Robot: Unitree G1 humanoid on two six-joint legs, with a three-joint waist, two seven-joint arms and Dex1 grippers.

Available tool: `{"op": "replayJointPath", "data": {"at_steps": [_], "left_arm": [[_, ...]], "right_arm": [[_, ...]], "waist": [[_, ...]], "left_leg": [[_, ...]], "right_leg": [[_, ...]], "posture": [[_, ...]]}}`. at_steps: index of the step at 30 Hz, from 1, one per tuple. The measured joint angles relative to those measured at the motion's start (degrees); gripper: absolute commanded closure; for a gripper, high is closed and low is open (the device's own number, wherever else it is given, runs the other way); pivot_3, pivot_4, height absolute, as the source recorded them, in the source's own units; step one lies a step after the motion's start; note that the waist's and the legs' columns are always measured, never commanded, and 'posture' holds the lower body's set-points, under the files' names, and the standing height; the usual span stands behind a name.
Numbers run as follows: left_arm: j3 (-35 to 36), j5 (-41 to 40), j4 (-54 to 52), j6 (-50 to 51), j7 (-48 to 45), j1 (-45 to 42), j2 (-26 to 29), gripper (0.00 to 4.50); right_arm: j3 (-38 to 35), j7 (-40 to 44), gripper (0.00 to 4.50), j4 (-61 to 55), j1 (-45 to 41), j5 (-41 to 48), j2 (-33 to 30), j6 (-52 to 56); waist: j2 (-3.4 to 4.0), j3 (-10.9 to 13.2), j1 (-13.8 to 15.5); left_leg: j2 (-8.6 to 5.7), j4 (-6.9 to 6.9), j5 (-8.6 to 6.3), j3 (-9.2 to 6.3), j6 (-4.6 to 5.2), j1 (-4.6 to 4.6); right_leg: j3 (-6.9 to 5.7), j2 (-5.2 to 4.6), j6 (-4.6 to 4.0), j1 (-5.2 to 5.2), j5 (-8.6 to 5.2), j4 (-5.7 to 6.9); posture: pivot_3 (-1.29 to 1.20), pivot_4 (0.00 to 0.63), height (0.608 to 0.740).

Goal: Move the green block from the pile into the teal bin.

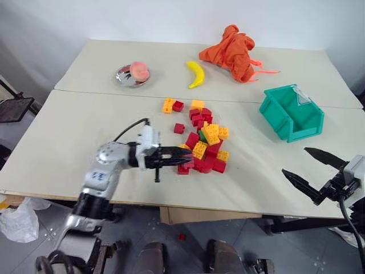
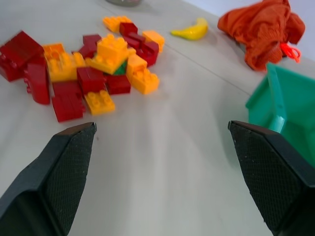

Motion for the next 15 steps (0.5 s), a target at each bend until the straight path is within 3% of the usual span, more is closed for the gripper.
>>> {"op": "replayJointPath", "data": {"at_steps": [6, 11, 15], "left_arm": [[-4.8, 9.5, 23.9, -6.7, 1.7, -17.6, -9.4, 4.47], [-5.8, 17.2, 44.0, -12.6, 8.4, -26.2, -12.6, 4.47], [-2.4, 18.6, 52.7, -13.4, 16.2, -29.4, -13.1, 4.47]], "right_arm": [[1.9, -2.7, 0.00, -2.9, -0.9, 0.0, 0.6, 0.5], [2.0, -3.9, 0.00, -4.0, -0.1, 0.0, 1.3, 0.7], [1.9, -4.6, 0.00, -5.7, 1.7, 0.0, 2.4, 0.7]], "waist": [[-0.05, 0.0, 0.3], [-0.08, 0.0, -0.2], [-0.09, 0.1, -0.1]], "left_leg": [[-0.02, -0.03, -0.01, -0.01, 0.03, -0.08], [-0.02, -0.16, -0.02, -0.01, 0.03, -0.10], [-0.02, -0.15, -0.02, -0.02, 0.04, -0.12]], "right_leg": [[-0.06, 0.00, 0.04, -0.02, 0.02, -0.14], [-0.08, 0.00, 0.04, -0.07, 0.02, -0.22], [-0.08, 0.00, 0.05, -0.08, 0.03, -0.21]], "posture": [[0.00, 0.150, 0.740], [0.00, 0.150, 0.740], [0.00, 0.150, 0.740]]}}
